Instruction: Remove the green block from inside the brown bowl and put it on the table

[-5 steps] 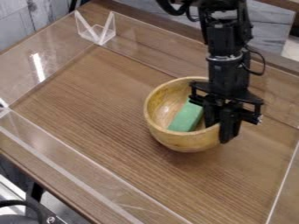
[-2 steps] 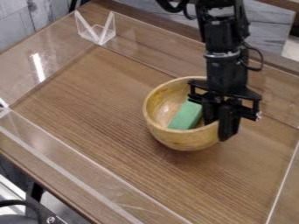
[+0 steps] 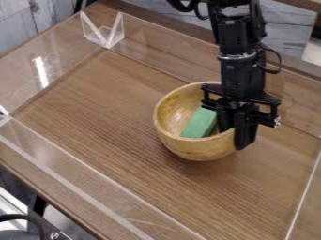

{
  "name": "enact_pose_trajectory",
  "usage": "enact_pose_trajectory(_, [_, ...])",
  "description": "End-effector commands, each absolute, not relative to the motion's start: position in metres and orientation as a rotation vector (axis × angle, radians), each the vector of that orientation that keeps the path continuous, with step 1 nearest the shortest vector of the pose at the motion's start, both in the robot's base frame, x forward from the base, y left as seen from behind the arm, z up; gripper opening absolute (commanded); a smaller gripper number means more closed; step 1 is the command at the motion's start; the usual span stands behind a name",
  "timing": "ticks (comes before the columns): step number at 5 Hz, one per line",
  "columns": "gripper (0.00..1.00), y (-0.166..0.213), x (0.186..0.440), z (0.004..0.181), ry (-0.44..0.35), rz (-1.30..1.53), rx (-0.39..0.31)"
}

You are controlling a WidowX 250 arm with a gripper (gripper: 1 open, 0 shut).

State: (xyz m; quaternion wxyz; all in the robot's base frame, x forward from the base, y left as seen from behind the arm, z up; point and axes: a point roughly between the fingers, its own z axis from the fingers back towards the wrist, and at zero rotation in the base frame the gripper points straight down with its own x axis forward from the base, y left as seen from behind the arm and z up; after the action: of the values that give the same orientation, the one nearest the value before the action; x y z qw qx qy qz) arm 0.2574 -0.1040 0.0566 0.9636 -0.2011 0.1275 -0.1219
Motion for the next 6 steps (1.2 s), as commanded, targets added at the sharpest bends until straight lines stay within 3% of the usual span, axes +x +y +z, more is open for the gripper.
enact_pose_trajectory(1, [0.0, -0.1113, 0.2521, 0.0484, 0.299, -0.266, -0.471])
enact_pose_trajectory(6, [0.0, -0.1097, 0.2553, 0.0515, 0.3, -0.261, -0.5])
